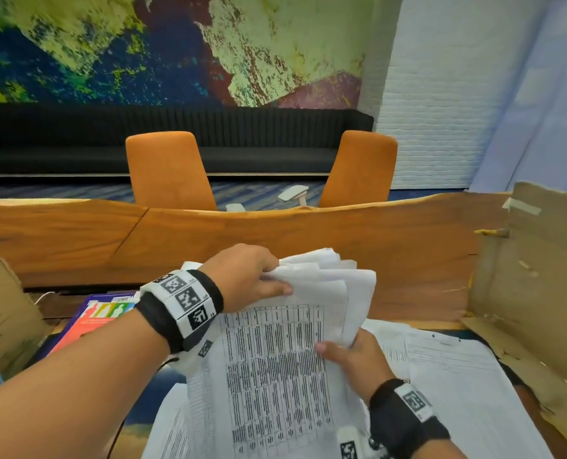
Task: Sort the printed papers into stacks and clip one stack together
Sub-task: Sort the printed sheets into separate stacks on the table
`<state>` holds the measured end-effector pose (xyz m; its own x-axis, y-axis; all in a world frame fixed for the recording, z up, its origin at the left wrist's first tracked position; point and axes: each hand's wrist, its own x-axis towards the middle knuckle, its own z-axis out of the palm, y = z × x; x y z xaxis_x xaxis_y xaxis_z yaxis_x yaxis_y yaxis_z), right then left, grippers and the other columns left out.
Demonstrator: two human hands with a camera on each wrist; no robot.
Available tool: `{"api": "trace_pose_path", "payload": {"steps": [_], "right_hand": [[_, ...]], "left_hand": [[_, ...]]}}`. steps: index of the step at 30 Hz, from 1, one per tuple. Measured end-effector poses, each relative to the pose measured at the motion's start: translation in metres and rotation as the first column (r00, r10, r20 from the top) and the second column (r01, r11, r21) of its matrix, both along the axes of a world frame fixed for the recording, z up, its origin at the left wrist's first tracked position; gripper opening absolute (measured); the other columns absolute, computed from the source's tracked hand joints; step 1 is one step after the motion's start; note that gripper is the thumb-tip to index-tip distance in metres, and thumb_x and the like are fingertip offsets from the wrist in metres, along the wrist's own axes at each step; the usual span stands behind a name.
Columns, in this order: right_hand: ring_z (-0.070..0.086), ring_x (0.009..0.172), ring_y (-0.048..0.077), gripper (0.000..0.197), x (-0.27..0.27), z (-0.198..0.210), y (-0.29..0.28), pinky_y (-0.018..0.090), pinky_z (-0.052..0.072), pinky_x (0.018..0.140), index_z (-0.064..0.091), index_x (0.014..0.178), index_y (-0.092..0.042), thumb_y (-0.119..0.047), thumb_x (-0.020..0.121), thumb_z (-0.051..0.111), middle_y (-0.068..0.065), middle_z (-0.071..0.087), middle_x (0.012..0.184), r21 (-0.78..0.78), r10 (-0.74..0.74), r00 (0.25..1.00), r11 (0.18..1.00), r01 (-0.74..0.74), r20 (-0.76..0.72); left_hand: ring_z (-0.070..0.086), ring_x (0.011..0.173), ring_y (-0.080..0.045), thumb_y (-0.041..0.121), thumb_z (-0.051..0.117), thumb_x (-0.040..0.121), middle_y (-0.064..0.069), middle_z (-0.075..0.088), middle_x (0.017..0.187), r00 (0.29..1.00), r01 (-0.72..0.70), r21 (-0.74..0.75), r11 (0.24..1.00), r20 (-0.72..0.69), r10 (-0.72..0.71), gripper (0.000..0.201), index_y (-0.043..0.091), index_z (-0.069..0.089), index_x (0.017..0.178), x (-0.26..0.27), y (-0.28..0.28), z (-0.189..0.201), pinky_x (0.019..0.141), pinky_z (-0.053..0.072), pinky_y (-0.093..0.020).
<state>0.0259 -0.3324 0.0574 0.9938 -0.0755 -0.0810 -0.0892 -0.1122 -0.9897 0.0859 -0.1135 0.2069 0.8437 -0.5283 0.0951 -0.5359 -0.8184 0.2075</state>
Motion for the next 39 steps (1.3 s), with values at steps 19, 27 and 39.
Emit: {"api": "trace_pose_path", "payload": {"steps": [19, 27, 39], "right_hand": [[0.067, 0.088, 0.013, 0.033, 0.028, 0.018, 0.015, 0.025, 0.056, 0.068, 0.052, 0.115, -0.024, -0.007, 0.09, 0.062, -0.002, 0.067, 0.102, -0.224, -0.001, 0.997, 0.974, 0.018, 0.075], [0.062, 0.086, 0.021, 0.039, 0.013, -0.005, 0.012, 0.033, 0.054, 0.069, 0.053, 0.107, -0.029, -0.002, 0.084, 0.069, 0.013, 0.063, 0.1, -0.052, -0.134, 0.986, 0.989, 0.14, 0.095], [0.066, 0.1, 0.035, 0.065, 0.043, 0.003, 0.012, 0.055, 0.053, 0.091, 0.064, 0.114, -0.011, -0.024, 0.058, 0.092, 0.015, 0.068, 0.107, 0.643, -0.225, 0.974, 0.742, 0.188, -0.025]], "left_hand": [[0.065, 0.093, -0.017, -0.001, 0.057, 0.087, -0.001, 0.068, 0.104, 0.785, -0.618, -0.748, 0.244, -0.607, 0.126, 0.038, 0.031, 0.053, 0.107, -0.033, -0.022, -0.122, 0.076, 0.051, -0.031], [0.065, 0.102, -0.022, 0.0, 0.065, 0.08, -0.003, 0.068, 0.108, 0.747, -0.643, -0.665, 0.38, -0.654, 0.121, 0.05, 0.023, 0.051, 0.122, -0.04, -0.002, -0.161, 0.092, 0.052, -0.045], [0.061, 0.1, -0.03, 0.026, 0.091, 0.04, -0.009, 0.072, 0.104, 0.607, -0.792, -0.598, -0.123, -0.793, -0.056, 0.079, 0.013, 0.058, 0.111, -0.03, 0.021, -0.189, 0.092, 0.046, -0.046]]}}
